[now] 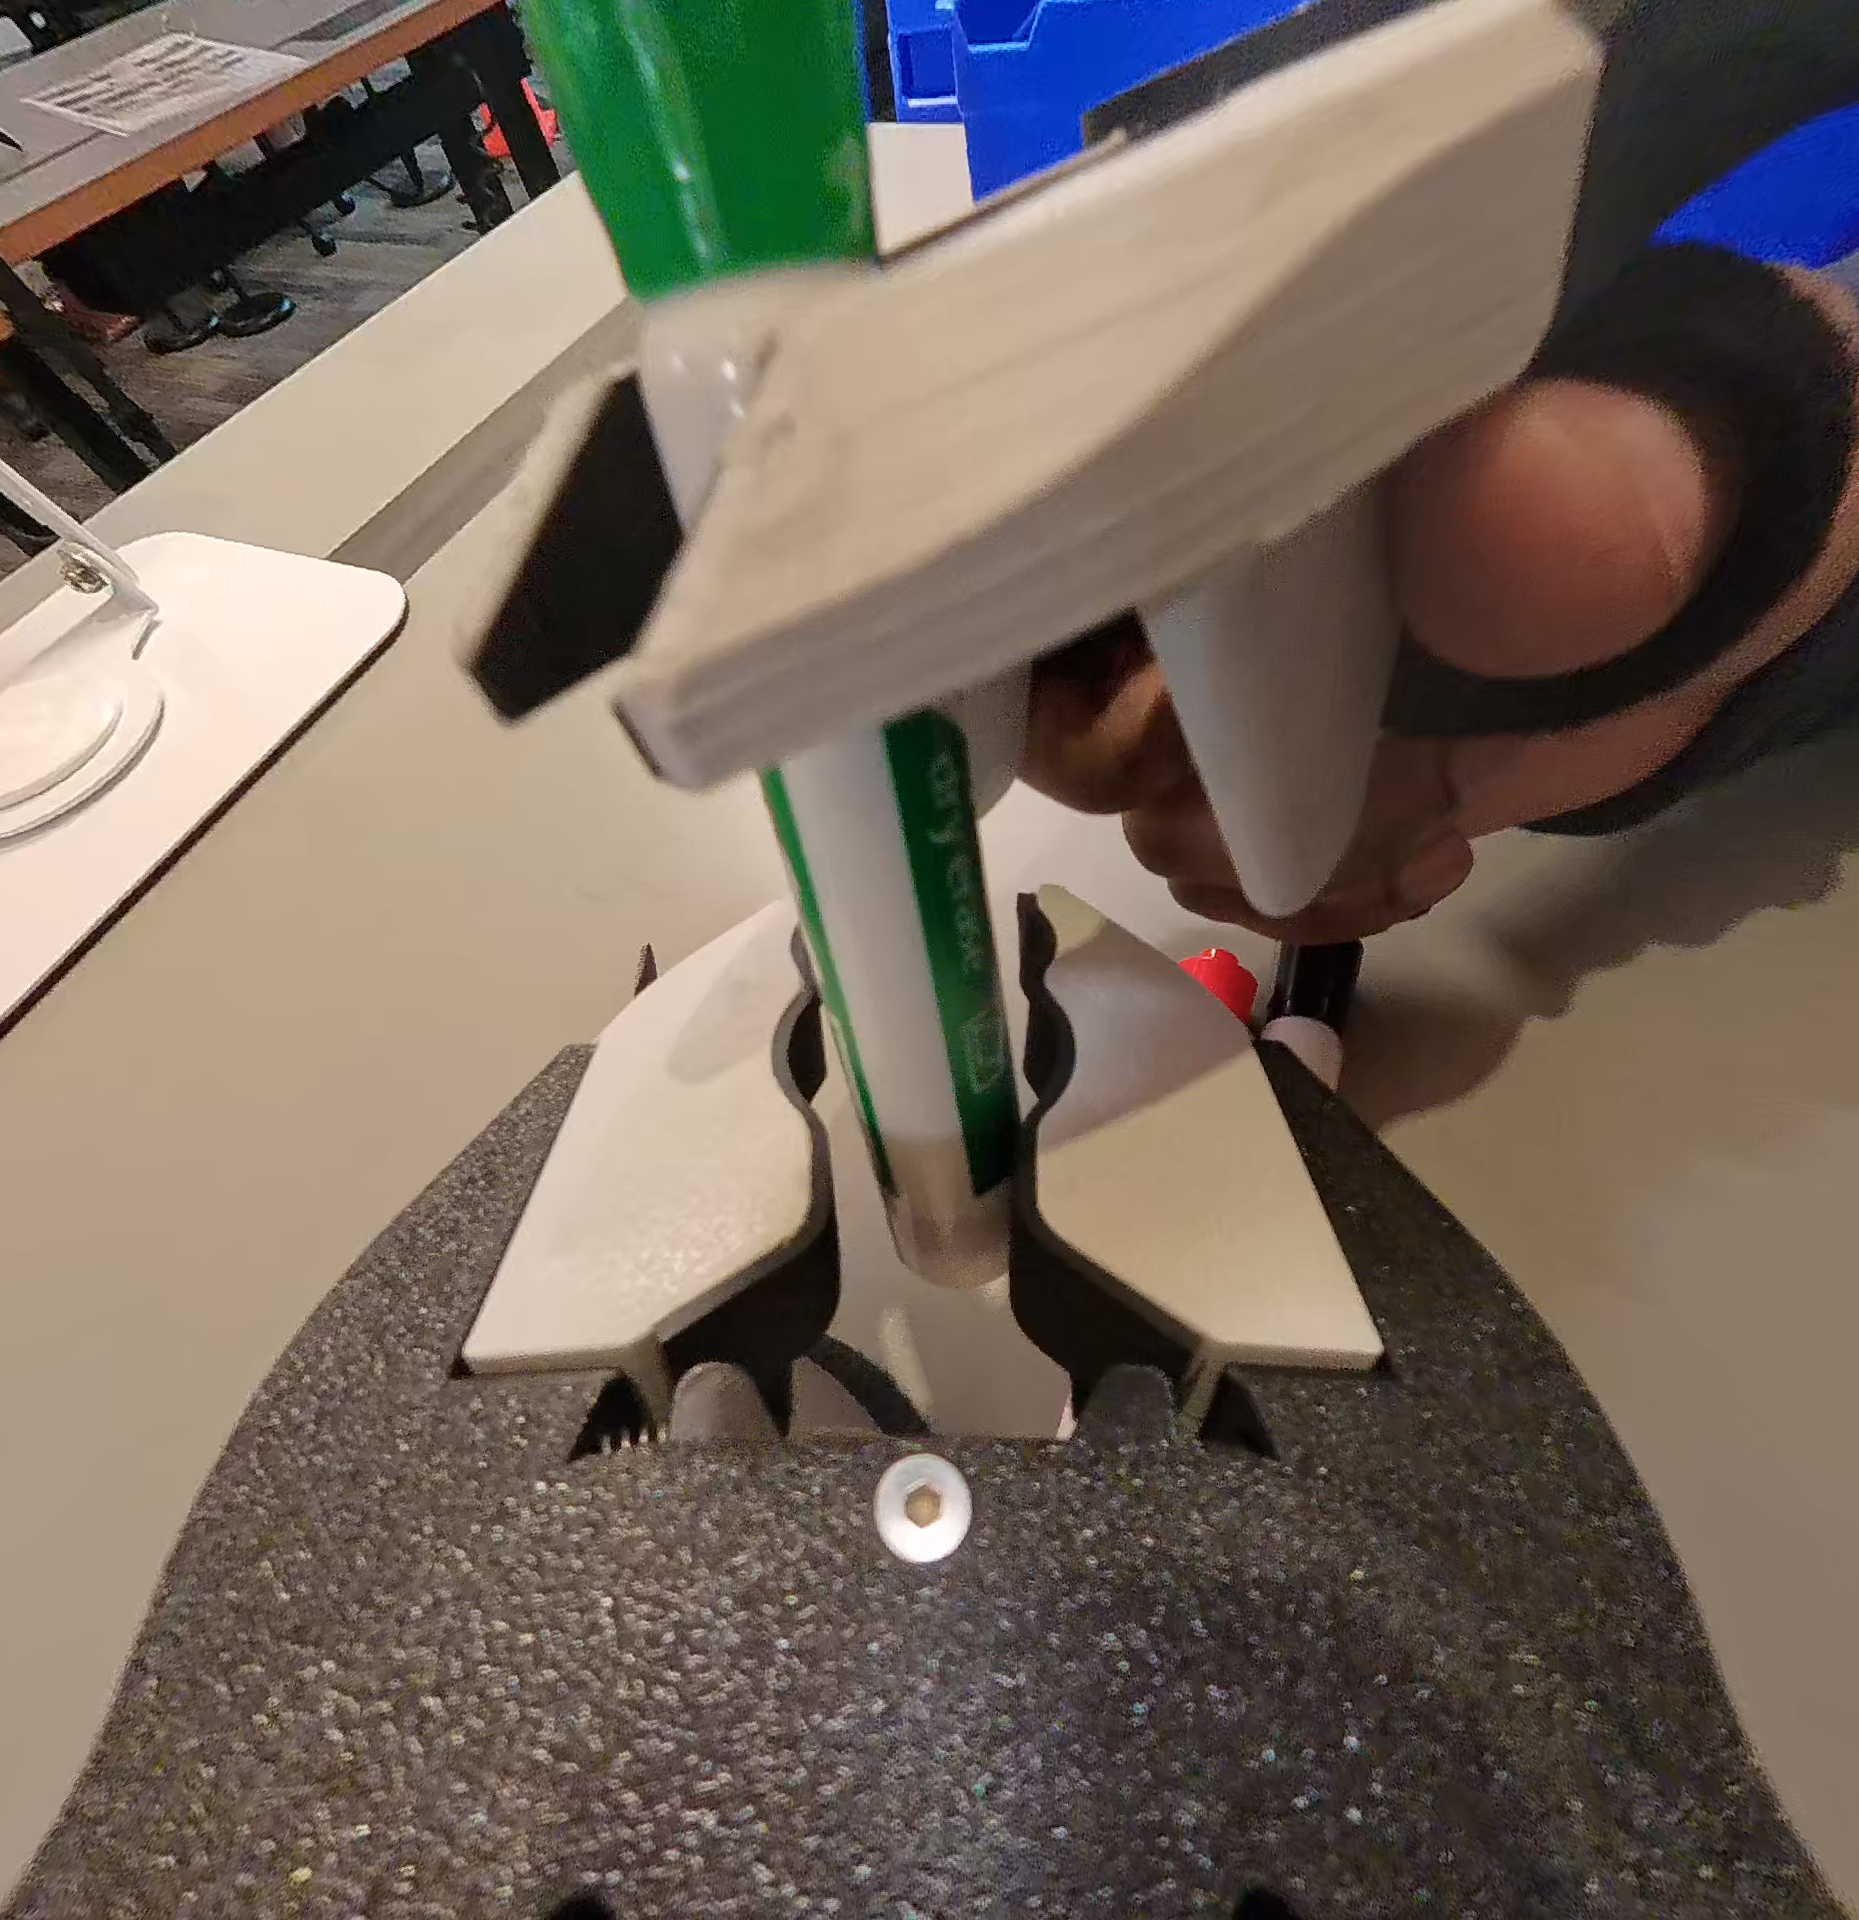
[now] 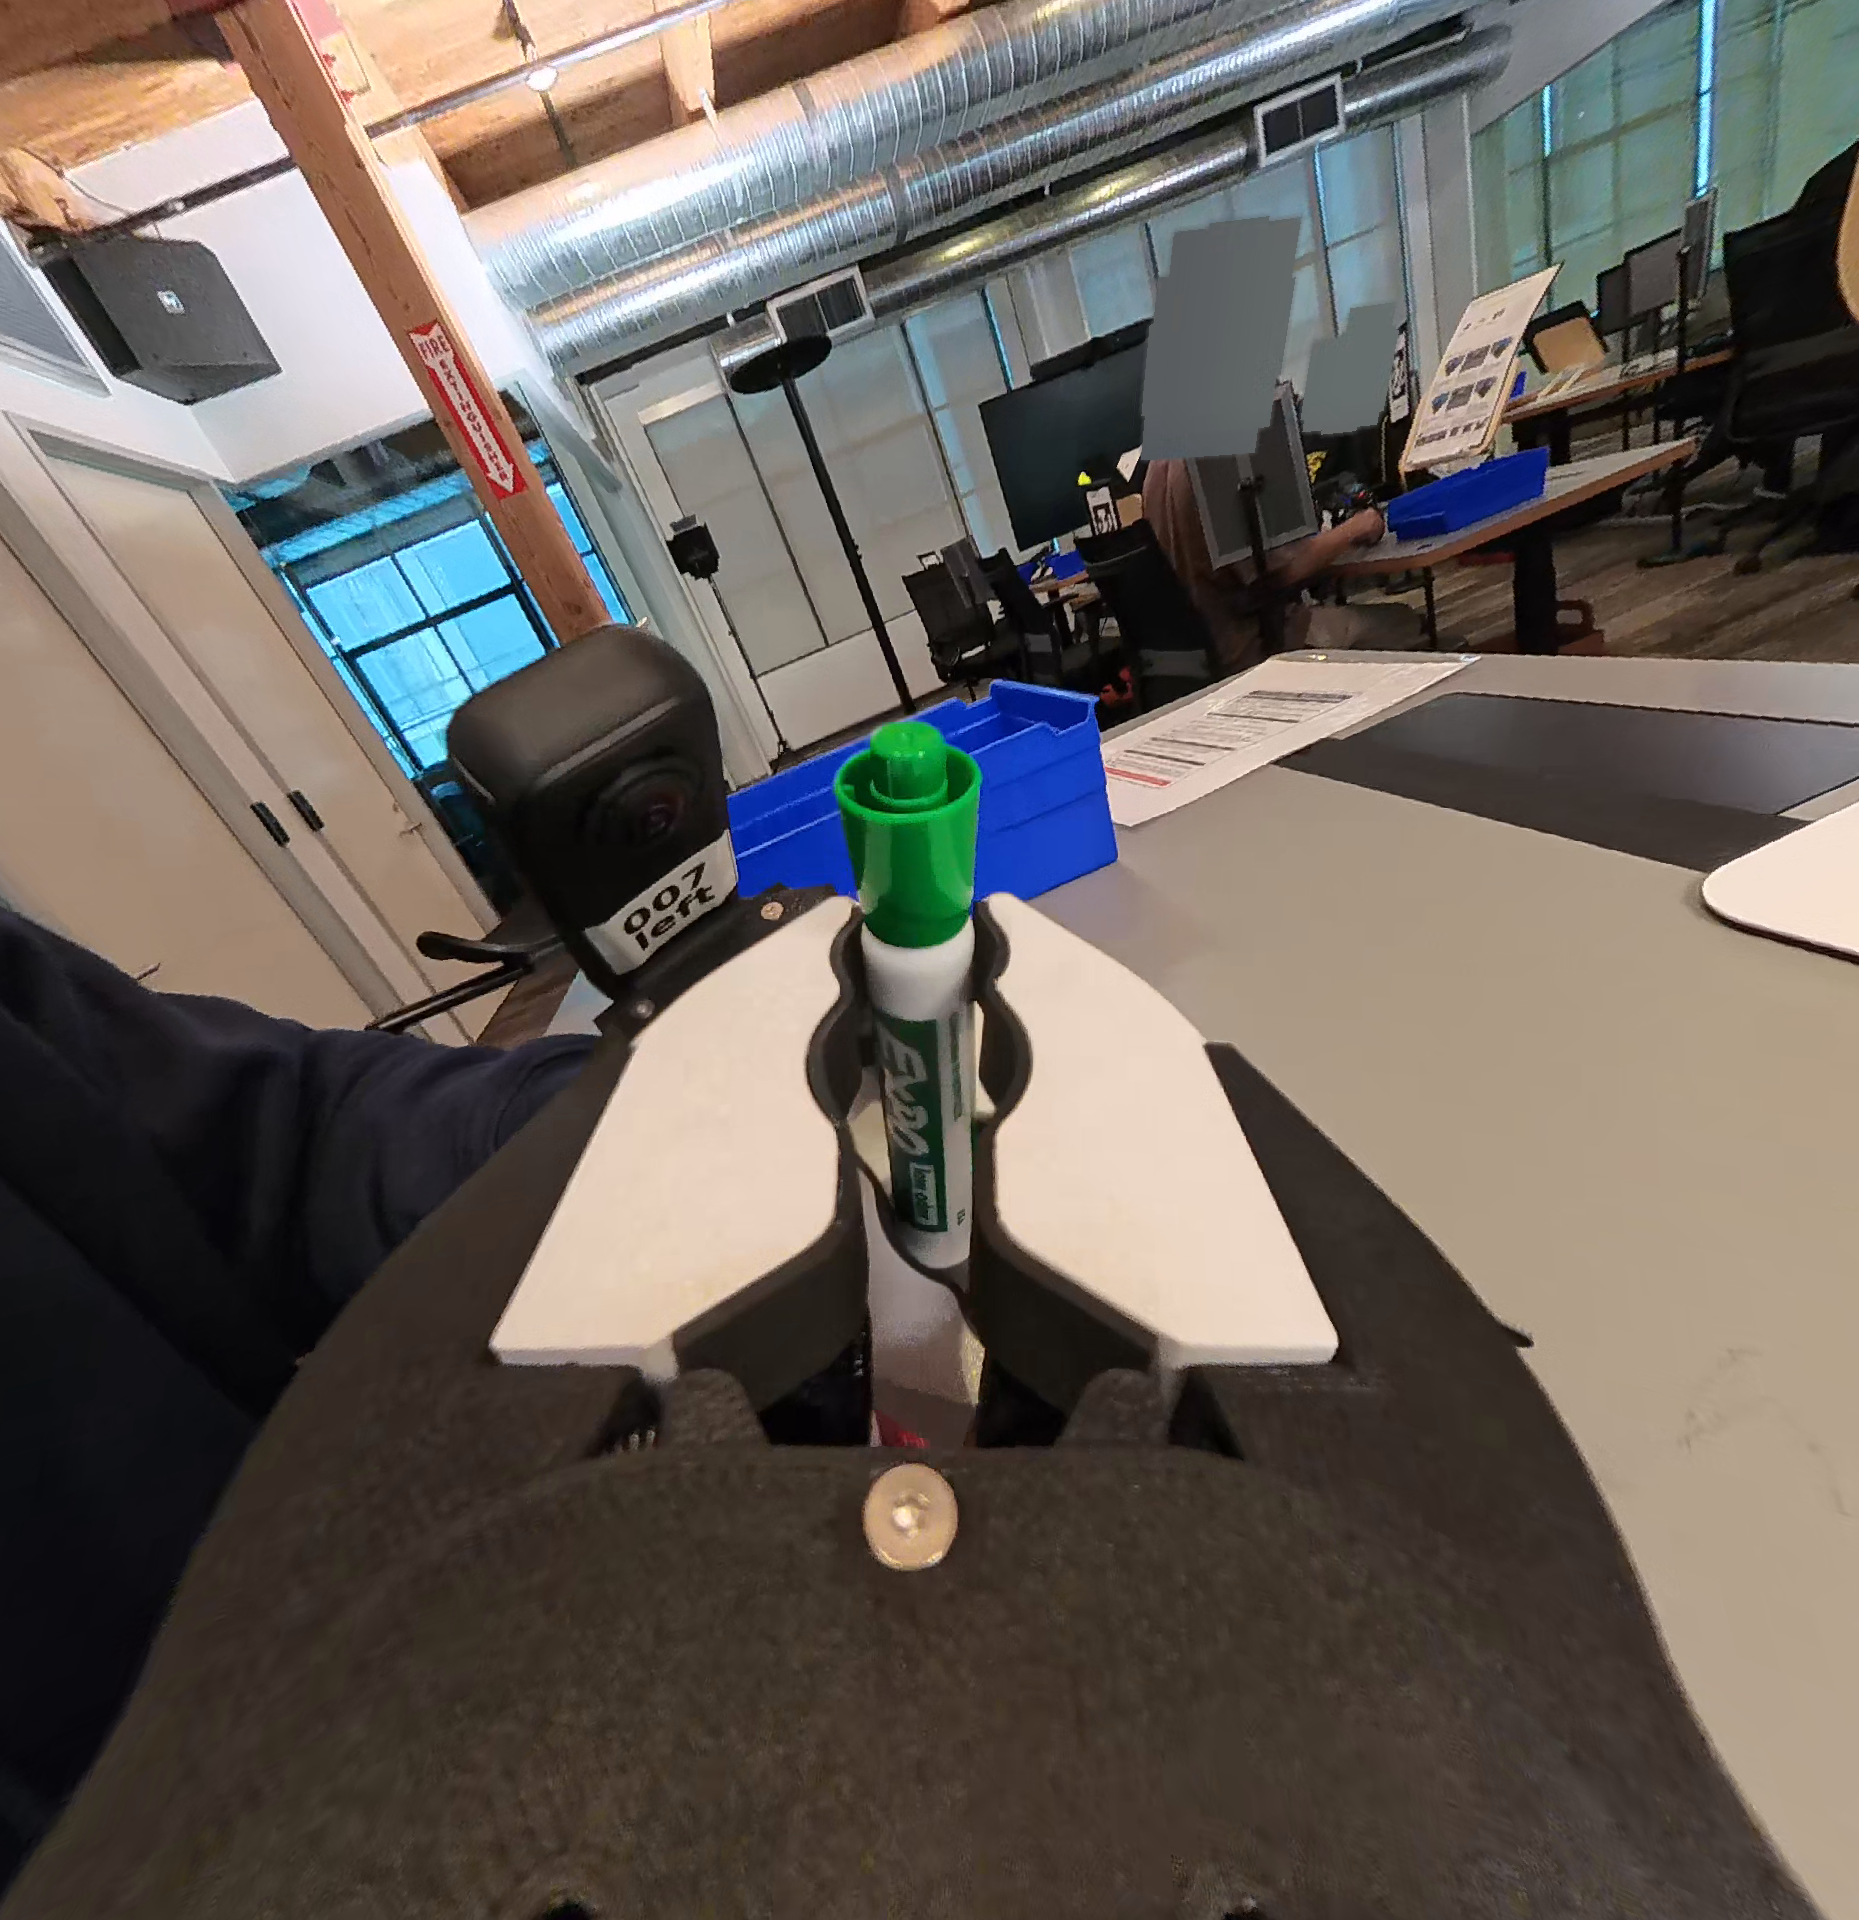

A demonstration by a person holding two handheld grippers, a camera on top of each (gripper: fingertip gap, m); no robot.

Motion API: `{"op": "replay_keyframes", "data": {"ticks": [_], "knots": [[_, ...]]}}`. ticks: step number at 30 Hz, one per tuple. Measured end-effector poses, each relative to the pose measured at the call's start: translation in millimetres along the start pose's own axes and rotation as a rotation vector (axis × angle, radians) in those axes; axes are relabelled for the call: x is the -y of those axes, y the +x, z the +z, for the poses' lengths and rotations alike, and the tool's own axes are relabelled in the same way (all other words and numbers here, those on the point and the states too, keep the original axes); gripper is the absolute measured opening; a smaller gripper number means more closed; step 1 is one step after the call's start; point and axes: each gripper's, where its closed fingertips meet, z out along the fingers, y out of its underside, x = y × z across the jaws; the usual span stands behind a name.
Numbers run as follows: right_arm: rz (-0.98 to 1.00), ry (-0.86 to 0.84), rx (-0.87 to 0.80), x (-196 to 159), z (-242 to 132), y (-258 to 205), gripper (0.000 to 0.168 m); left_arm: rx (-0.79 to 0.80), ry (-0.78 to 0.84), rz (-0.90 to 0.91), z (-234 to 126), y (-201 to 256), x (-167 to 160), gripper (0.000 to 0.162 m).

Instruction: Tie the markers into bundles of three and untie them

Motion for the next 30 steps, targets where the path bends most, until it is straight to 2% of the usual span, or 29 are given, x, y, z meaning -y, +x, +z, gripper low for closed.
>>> {"op": "replay_keyframes", "data": {"ticks": [10,18,24,27,30], "knots": [[-0.027,0.048,-0.044,-1,3,-8,0.018,0.001,-0.029,0.012,4,3,-4,0.040],[-0.124,0.017,-0.067,-4,3,-6,0.018,0.006,-0.011,-0.011,1,0,-1,0.033],[-0.123,0.019,-0.095,-1,-2,6,0.018,-0.004,0.002,-0.018,-1,2,2,0.029],[-0.117,0.016,-0.095,0,-4,9,0.018,-0.034,0.001,-0.054,-1,4,2,0.029],[-0.103,0.002,-0.095,-1,-3,9,0.018,-0.102,0.007,-0.172,-2,9,4,0.026]]}}
